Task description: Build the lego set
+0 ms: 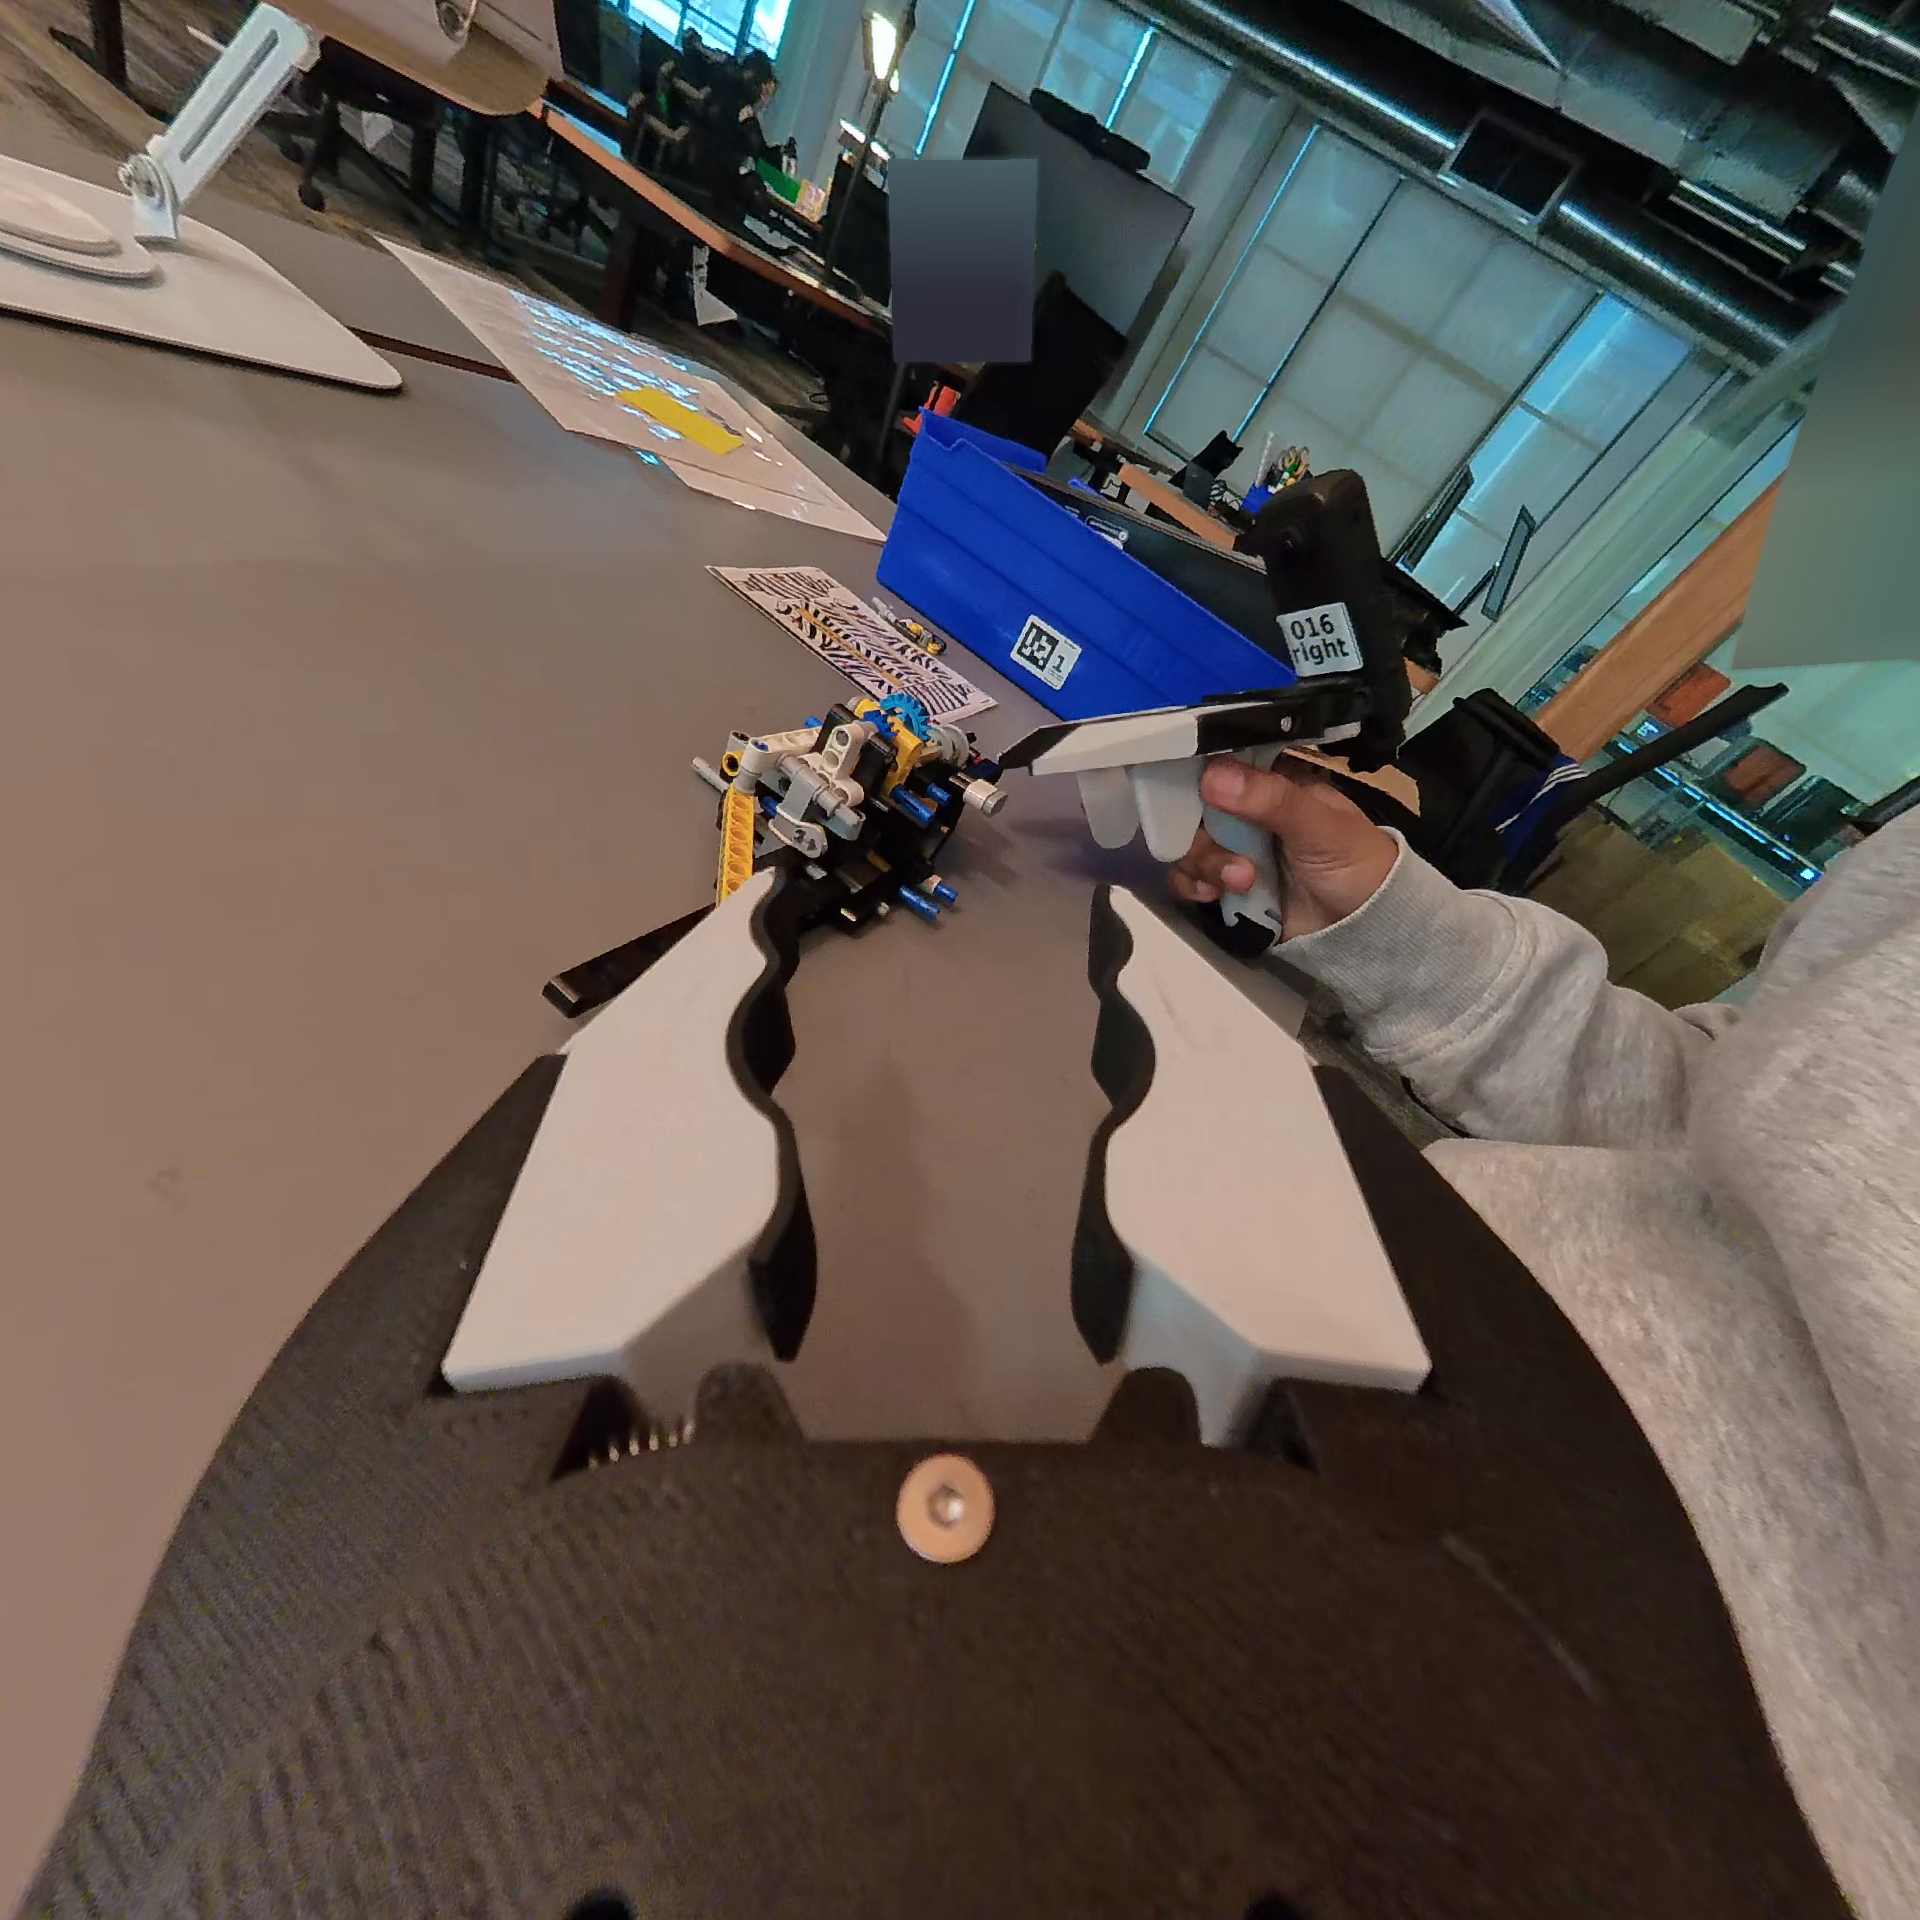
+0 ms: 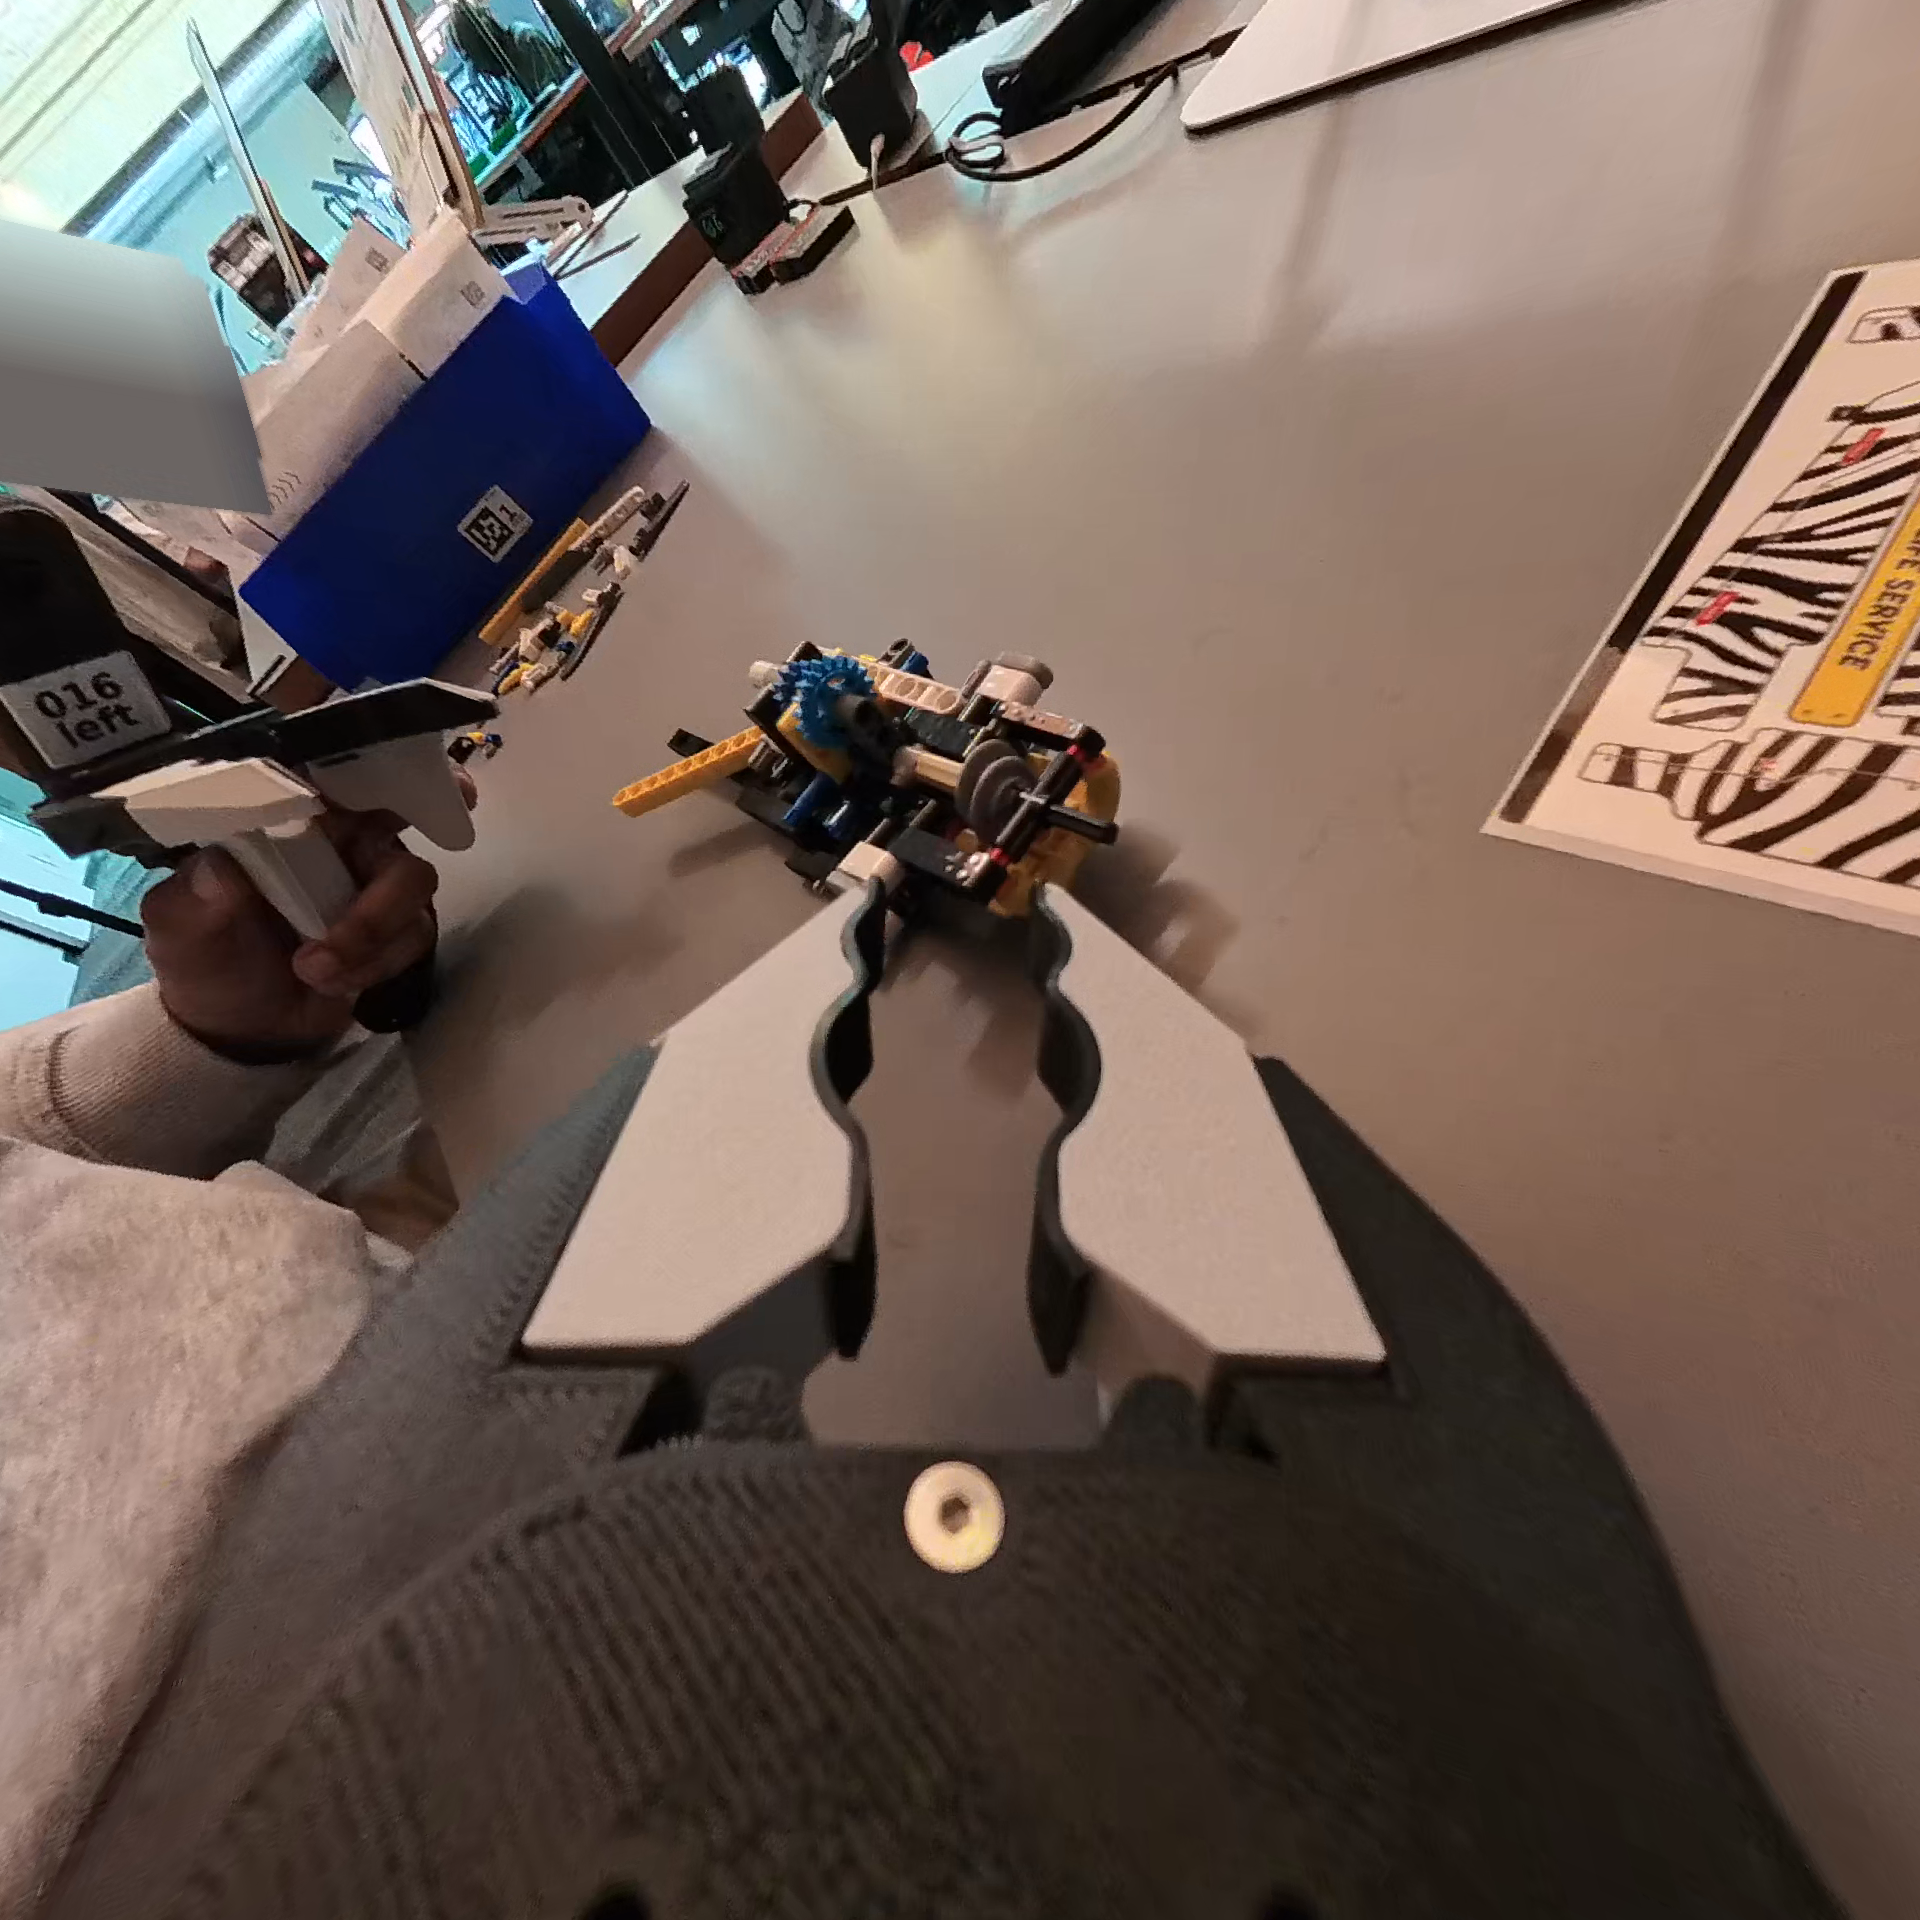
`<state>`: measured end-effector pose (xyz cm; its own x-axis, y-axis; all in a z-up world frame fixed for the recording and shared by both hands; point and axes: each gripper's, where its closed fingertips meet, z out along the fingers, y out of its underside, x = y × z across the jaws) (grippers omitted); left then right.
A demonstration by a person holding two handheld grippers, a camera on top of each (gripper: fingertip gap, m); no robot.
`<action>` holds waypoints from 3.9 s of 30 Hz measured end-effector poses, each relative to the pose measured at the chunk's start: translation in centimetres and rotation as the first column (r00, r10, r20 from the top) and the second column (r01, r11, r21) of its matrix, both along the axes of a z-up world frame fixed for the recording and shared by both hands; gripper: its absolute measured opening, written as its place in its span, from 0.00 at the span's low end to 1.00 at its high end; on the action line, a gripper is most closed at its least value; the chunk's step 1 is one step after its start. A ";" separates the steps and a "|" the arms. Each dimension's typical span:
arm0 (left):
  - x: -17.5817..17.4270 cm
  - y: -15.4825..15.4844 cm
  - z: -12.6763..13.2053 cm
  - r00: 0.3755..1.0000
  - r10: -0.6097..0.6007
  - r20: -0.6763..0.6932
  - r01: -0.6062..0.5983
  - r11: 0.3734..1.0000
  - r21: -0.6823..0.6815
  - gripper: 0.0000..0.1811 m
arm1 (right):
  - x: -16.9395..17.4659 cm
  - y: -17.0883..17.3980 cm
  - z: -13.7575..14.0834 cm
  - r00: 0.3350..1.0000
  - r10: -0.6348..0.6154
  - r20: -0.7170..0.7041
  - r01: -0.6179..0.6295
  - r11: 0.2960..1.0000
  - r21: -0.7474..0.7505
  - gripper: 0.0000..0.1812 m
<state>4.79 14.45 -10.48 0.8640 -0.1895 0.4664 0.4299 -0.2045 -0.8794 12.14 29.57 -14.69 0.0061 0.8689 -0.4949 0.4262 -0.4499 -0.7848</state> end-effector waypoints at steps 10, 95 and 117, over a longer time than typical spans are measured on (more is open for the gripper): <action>0.0 0.0 -0.1 1.000 0.000 0.001 0.000 1.000 -0.004 0.30 | 0.0 0.0 0.0 1.000 0.003 -0.002 -0.003 1.000 0.001 0.14; -1.3 -2.1 3.5 0.965 -0.090 0.248 0.015 0.958 0.287 0.33 | 2.2 4.5 3.2 0.971 -0.139 -0.196 0.143 0.990 0.007 0.12; 4.1 3.3 1.8 0.989 -0.046 -0.144 0.052 0.998 0.038 0.36 | 4.3 7.2 4.4 0.963 -0.173 -0.207 0.240 0.899 0.367 0.17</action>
